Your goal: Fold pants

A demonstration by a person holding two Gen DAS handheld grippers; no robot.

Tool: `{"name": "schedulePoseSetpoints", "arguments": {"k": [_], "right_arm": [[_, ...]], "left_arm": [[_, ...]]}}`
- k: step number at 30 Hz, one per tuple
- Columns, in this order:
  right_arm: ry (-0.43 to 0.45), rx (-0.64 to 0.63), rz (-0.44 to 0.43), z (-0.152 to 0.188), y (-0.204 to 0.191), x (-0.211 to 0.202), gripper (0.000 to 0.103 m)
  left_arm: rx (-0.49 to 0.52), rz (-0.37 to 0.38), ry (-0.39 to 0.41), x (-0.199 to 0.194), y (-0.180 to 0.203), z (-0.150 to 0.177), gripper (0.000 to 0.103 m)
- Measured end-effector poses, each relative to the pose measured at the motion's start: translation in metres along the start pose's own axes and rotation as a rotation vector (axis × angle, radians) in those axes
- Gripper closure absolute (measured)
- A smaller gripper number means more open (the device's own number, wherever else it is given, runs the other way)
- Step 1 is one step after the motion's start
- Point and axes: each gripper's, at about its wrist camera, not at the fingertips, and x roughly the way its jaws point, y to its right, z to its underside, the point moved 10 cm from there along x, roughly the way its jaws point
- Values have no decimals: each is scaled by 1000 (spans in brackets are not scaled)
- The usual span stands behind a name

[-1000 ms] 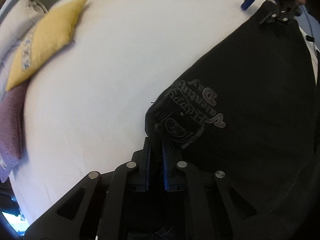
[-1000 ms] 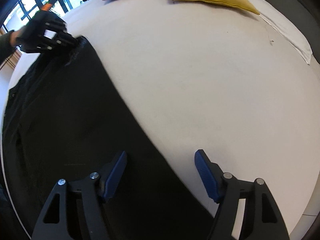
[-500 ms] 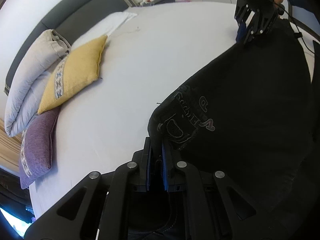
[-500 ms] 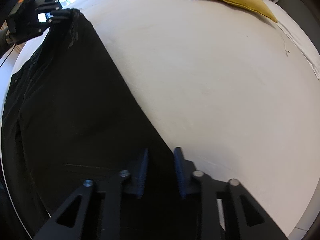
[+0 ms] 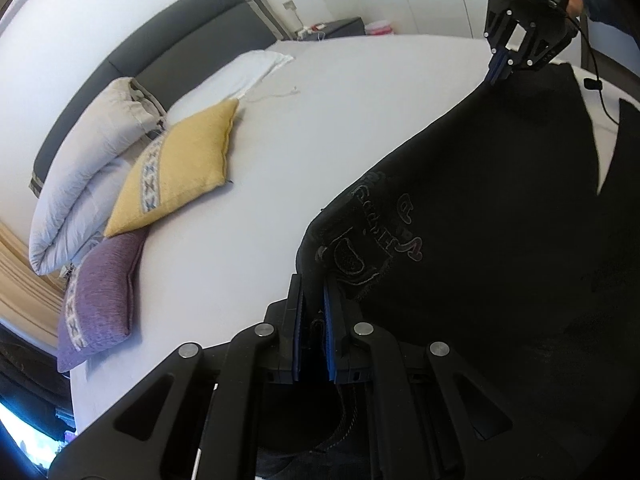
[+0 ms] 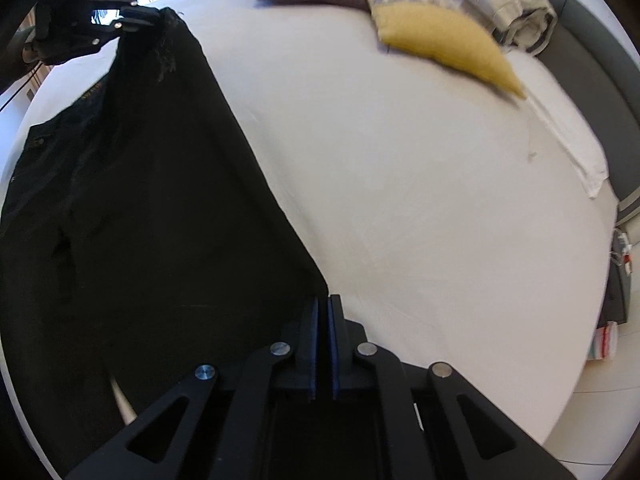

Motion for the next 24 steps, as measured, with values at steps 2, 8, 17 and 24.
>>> {"name": "schedulePoseSetpoints", "arguments": {"k": [2,8,17,24], "right_arm": [[14,-7,27,4,-9,-18,97],[48,-27,107,4,-43,-63,98],[113,25,137,32,-121,-99,98],[123,78,122,77,-207,-104,98]], "left_arm": [[3,-11,18,-22,3,-3,96],[8,-28,69,-102,25,-2,96],[19,-20,109,-215,105,44,96],[-55,25,80,-249,172,110,96]]}}
